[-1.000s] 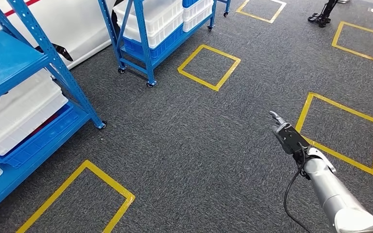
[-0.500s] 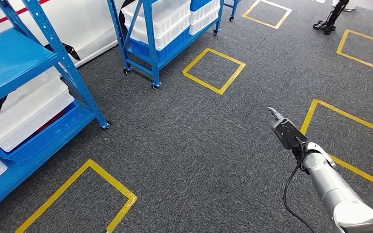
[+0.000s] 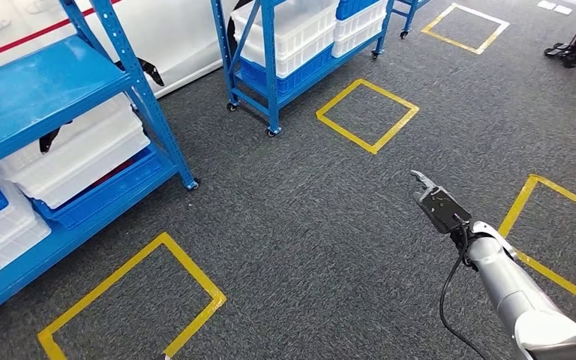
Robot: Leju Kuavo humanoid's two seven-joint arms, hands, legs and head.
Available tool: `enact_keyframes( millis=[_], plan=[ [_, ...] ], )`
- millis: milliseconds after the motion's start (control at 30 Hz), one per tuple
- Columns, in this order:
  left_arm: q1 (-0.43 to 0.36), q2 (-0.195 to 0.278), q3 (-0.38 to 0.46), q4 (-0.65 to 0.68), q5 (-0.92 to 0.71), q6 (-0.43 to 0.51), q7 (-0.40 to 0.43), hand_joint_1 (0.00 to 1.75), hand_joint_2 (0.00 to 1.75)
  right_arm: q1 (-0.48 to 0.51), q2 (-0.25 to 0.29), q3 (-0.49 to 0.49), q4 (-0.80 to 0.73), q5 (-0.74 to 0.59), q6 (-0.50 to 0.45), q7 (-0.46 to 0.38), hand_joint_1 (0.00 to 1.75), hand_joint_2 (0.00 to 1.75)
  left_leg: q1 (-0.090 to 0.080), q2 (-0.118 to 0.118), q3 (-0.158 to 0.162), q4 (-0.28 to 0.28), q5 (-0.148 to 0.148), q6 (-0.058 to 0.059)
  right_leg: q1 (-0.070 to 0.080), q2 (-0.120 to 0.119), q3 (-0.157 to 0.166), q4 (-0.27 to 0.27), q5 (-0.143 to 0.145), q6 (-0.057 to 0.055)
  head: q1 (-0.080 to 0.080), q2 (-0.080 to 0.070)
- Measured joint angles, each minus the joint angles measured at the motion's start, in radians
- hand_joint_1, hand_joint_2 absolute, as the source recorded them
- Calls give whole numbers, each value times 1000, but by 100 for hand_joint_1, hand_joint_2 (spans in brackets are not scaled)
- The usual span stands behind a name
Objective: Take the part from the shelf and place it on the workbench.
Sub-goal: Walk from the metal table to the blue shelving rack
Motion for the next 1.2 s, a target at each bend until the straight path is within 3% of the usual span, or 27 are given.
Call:
enact_keyframes(
  millis=[33,67,100,167,233,300,367,433,500,533,567,600,667,733,800,833,900,967,1033,1067,1133,1200],
  plan=[
    [1,0,0,0,0,1,0,0,0,0,0,0,2,0,2,0,0,0,2,2,-11,21,2,-2,1,-13,2,0,-2,0,0,0],
    [2,1,0,0,-1,1,0,0,0,0,0,1,5,-1,4,0,0,0,3,6,-1,-1,23,-3,1,-26,5,0,-5,1,0,0],
    [2,2,0,0,-1,1,0,0,0,0,0,1,7,-1,7,-1,0,0,3,15,30,-63,59,-2,1,-38,10,1,-8,3,0,0],
    [1,2,0,0,-1,2,0,0,0,-1,0,1,9,-3,11,-3,0,0,-3,61,103,-207,116,7,5,-59,20,1,-16,10,0,0],
    [0,3,0,0,-1,4,0,0,0,-3,0,2,13,-5,13,-6,0,0,-10,84,131,-270,130,19,12,-79,26,2,-22,19,0,0],
    [1,3,0,0,-1,6,0,0,0,-6,1,4,16,-6,13,-7,0,0,-10,60,132,-276,132,30,14,-98,30,0,-27,30,0,0],
    [0,4,0,0,0,7,0,0,0,-8,1,7,17,-8,13,-9,0,0,-5,35,138,-285,138,40,8,-59,26,22,-47,41,0,0],
    [-3,3,0,0,0,8,0,0,0,-9,0,8,23,-9,13,-12,0,0,-1,11,142,-291,142,47,2,11,-18,119,-98,48,1,0],
    [-3,3,0,0,1,8,0,0,0,-9,1,12,36,-6,13,-15,0,0,-1,-16,143,-289,142,50,0,35,-90,247,-143,51,1,0],
    [-2,2,0,0,2,8,0,0,0,-10,3,16,43,-4,13,-17,0,0,0,-31,143,-288,142,49,0,37,-114,278,-141,51,1,0],
    [-2,2,0,0,2,8,0,0,0,-13,6,21,49,0,13,-19,0,0,0,-45,143,-286,141,49,-1,37,-119,271,-119,51,1,0],
    [-1,2,0,0,3,9,0,0,0,-18,8,25,55,3,13,-21,0,0,0,-59,144,-282,140,47,-3,40,-105,225,-81,50,1,0],
    [-2,2,0,0,3,9,0,0,0,-36,14,33,67,6,12,-24,0,0,0,-86,142,-274,135,40,-9,70,-51,88,-9,49,1,0],
    [-2,1,0,0,3,10,0,0,0,-54,20,42,80,8,12,-28,0,0,0,-107,135,-269,133,30,-9,93,-22,17,12,47,1,0],
    [0,1,0,0,3,12,0,0,0,-63,28,53,89,10,12,-32,0,0,4,-126,129,-270,135,18,-6,79,-19,13,11,39,1,0],
    [1,2,0,0,3,13,-1,0,0,-67,33,57,92,11,12,-33,0,0,4,-118,126,-267,133,12,-7,68,-17,10,12,33,1,0],
    [-1,3,0,0,3,15,-2,0,0,-76,43,65,97,12,12,-36,0,0,0,-67,104,-221,104,0,-9,47,-14,3,15,20,0,0],
    [-6,3,0,0,1,16,-3,0,0,-81,47,71,102,9,12,-38,0,0,2,-12,49,-104,44,-6,-5,25,-12,2,13,11,-1,0],
    [-8,4,0,0,-3,16,-3,0,0,-77,47,74,107,3,9,-40,0,0,7,3,-5,3,8,-9,-3,-1,-11,3,10,9,-1,0],
    [-8,4,0,0,-5,16,-2,0,0,-72,48,76,108,0,6,-41,0,0,9,5,-9,10,16,-10,-3,-14,-9,3,9,10,-1,0],
    [-8,5,0,0,-8,16,0,0,0,-62,50,78,107,-3,-3,-43,0,0,9,22,41,-89,78,-7,-2,-38,-4,3,4,13,-1,0],
    [-10,6,0,0,-12,17,5,0,0,-54,51,80,106,-4,-10,-43,0,0,2,64,109,-220,124,3,2,-59,4,4,-1,21,-1,0]
  ],
)
